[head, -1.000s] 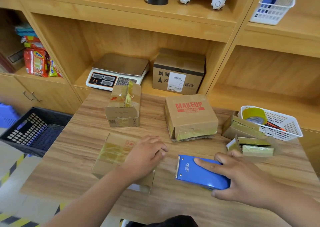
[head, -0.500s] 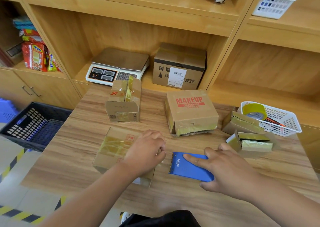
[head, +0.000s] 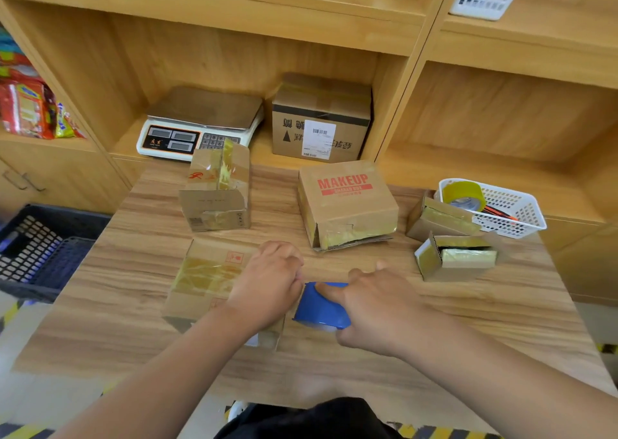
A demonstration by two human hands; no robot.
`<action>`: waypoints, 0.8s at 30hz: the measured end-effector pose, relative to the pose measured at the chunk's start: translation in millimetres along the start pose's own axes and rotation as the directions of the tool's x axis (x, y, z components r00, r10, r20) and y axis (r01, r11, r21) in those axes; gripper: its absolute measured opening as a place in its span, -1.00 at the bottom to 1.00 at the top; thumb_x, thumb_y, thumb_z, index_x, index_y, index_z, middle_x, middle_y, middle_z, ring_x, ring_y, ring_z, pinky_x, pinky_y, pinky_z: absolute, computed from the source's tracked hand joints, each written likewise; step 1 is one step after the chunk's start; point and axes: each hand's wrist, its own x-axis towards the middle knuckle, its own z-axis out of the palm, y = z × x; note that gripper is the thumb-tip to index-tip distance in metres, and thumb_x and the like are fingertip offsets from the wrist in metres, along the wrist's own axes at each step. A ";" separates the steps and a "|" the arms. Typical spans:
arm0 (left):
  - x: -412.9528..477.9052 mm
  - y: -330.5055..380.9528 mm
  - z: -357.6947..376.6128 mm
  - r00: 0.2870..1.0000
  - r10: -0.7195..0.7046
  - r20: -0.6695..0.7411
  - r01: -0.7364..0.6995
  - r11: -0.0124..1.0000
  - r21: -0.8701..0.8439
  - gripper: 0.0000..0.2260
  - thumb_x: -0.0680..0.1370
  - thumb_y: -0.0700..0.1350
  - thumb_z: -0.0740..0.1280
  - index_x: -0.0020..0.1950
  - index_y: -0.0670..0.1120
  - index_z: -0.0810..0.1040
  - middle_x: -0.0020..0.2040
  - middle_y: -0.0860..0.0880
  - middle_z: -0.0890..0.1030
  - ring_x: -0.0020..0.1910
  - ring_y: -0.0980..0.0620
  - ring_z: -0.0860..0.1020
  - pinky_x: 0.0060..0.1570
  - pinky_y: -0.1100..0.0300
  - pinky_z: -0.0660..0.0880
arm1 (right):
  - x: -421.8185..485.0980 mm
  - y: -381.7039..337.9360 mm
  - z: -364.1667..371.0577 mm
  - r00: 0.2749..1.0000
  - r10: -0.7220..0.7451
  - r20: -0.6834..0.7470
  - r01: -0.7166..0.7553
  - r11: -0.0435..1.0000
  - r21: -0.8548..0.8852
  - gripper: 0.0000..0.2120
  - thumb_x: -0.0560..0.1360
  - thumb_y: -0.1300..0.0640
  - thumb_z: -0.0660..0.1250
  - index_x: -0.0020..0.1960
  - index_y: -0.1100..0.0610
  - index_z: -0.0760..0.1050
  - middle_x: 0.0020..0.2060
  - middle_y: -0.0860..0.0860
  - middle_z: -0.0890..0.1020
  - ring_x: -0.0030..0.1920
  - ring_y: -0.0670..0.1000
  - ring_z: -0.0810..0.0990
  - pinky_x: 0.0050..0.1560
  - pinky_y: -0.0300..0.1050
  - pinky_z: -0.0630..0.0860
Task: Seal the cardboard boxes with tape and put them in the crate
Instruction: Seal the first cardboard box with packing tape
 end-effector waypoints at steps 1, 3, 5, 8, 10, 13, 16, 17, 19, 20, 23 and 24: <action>1.0 1.9 0.3 1.000 0.002 -0.001 -0.002 1.000 0.013 -0.91 0.53 -0.08 0.22 -0.08 0.01 0.51 0.14 0.09 0.47 0.20 0.06 0.31 0.23 0.30 0.11 | 1.6 0.6 -1.6 1.000 0.001 -0.007 -0.001 1.000 0.018 -0.47 0.41 -0.20 0.20 0.37 -0.18 0.28 -0.18 0.04 0.43 -0.32 0.05 0.26 -0.17 0.00 0.09; 3.1 5.6 1.2 1.000 0.000 -0.003 0.000 0.999 0.040 -0.89 0.54 -0.08 0.21 -0.04 -0.02 0.51 0.14 0.07 0.47 0.20 0.04 0.32 0.24 0.28 0.12 | 4.1 3.4 -5.3 1.000 -0.006 -0.015 0.006 0.999 0.038 -0.50 0.38 -0.21 0.22 0.31 -0.17 0.36 -0.18 0.03 0.47 -0.30 0.05 0.30 -0.16 0.00 0.11; 4.7 8.9 2.6 1.000 0.002 -0.004 -0.002 0.998 0.061 -0.86 0.55 -0.08 0.20 0.00 -0.05 0.53 0.13 0.06 0.47 0.20 0.02 0.32 0.25 0.28 0.11 | 3.8 6.4 -6.5 1.000 -0.002 -0.021 0.003 0.999 0.044 -0.51 0.37 -0.23 0.23 0.29 -0.19 0.38 -0.14 0.02 0.53 -0.25 0.05 0.33 -0.14 0.00 0.13; 6.3 14.3 5.3 1.000 0.010 -0.010 -0.009 0.997 0.082 -0.83 0.55 -0.08 0.20 0.01 -0.07 0.55 0.11 0.03 0.48 0.18 -0.01 0.35 0.25 0.25 0.14 | 2.3 10.4 -4.0 1.000 0.016 -0.018 -0.014 0.998 0.063 -0.51 0.36 -0.26 0.22 0.27 -0.20 0.40 -0.18 -0.02 0.52 -0.23 0.05 0.35 -0.11 0.01 0.15; 6.6 18.0 6.1 1.000 0.005 -0.014 -0.003 0.995 0.097 -0.82 0.54 -0.09 0.20 0.02 -0.08 0.56 0.10 0.01 0.49 0.18 -0.03 0.36 0.26 0.22 0.16 | 3.2 17.3 1.4 0.999 0.041 0.008 -0.041 0.997 0.058 -0.58 0.36 -0.25 0.24 0.19 -0.16 0.45 -0.31 -0.06 0.42 -0.23 0.06 0.39 -0.11 -0.01 0.14; 3.6 16.2 4.7 0.999 -0.037 -0.025 0.039 0.994 0.100 -0.85 0.55 -0.09 0.18 -0.01 -0.04 0.54 0.09 0.05 0.47 0.16 0.00 0.34 0.24 0.22 0.17 | 0.3 34.7 23.8 0.999 0.037 -0.019 -0.038 0.996 -0.076 -0.65 0.41 -0.15 0.26 0.17 -0.11 0.47 -0.30 -0.03 0.37 -0.33 0.06 0.32 -0.16 -0.04 0.18; -1.7 9.4 1.4 0.993 -0.110 -0.049 0.111 0.993 0.027 -0.87 0.56 -0.09 0.20 -0.10 -0.01 0.53 0.09 0.10 0.47 0.17 0.05 0.33 0.15 0.27 0.17 | -8.0 57.1 65.9 0.993 0.107 -0.053 -0.108 0.994 -0.004 -0.36 0.43 -0.33 0.19 0.45 -0.19 0.19 -0.05 0.05 0.48 -0.24 0.08 0.39 -0.03 -0.01 0.27; -2.8 8.7 0.7 0.991 -0.127 -0.051 0.127 0.992 0.010 -0.87 0.56 -0.09 0.21 -0.11 -0.02 0.54 0.10 0.11 0.47 0.17 0.07 0.33 0.12 0.28 0.18 | -11.5 62.3 79.3 0.991 0.114 -0.069 -0.119 0.991 -0.065 -0.31 0.42 -0.39 0.18 0.47 -0.18 0.18 -0.01 0.07 0.50 -0.23 0.08 0.44 0.00 -0.02 0.30; -3.5 9.5 -0.6 0.988 -0.146 -0.051 0.145 0.989 -0.010 -0.87 0.56 -0.10 0.22 -0.13 -0.03 0.54 0.09 0.12 0.49 0.17 0.08 0.33 0.08 0.29 0.18 | -17.6 67.9 103.7 0.974 0.164 -0.158 -0.191 0.966 -0.176 -0.38 0.30 -0.38 0.37 0.31 -0.19 0.46 -0.19 0.05 0.58 -0.41 0.03 0.51 -0.14 -0.12 0.42; -3.2 10.4 -0.9 0.987 -0.153 -0.047 0.152 0.988 -0.017 -0.86 0.56 -0.09 0.23 -0.16 -0.02 0.54 0.09 0.13 0.49 0.17 0.10 0.33 0.06 0.29 0.17 | -19.1 70.0 115.7 0.961 0.186 -0.206 -0.218 0.965 -0.146 -0.41 0.19 -0.28 0.52 0.18 -0.14 0.59 -0.32 0.05 0.57 -0.52 0.02 0.48 -0.27 -0.17 0.45; -3.4 12.4 -2.8 0.983 -0.180 -0.034 0.177 0.982 -0.061 -0.86 0.53 -0.10 0.26 -0.22 0.03 0.52 0.07 0.17 0.49 0.19 0.11 0.34 0.04 0.29 0.14 | -18.6 77.0 153.8 0.949 0.218 -0.228 -0.237 0.970 -0.055 -0.25 -0.14 0.08 0.69 0.07 -0.03 0.66 -0.45 0.09 0.51 -0.63 0.06 0.40 -0.51 -0.21 0.38; -3.8 12.1 -3.9 0.982 -0.189 -0.025 0.187 0.979 -0.085 -0.85 0.52 -0.11 0.28 -0.24 0.06 0.51 0.07 0.18 0.49 0.20 0.12 0.34 0.05 0.29 0.14 | -17.6 80.2 162.7 0.940 0.251 -0.232 -0.261 0.965 -0.016 -0.19 -0.19 0.15 0.69 0.08 -0.01 0.66 -0.47 0.11 0.49 -0.66 0.07 0.37 -0.56 -0.23 0.34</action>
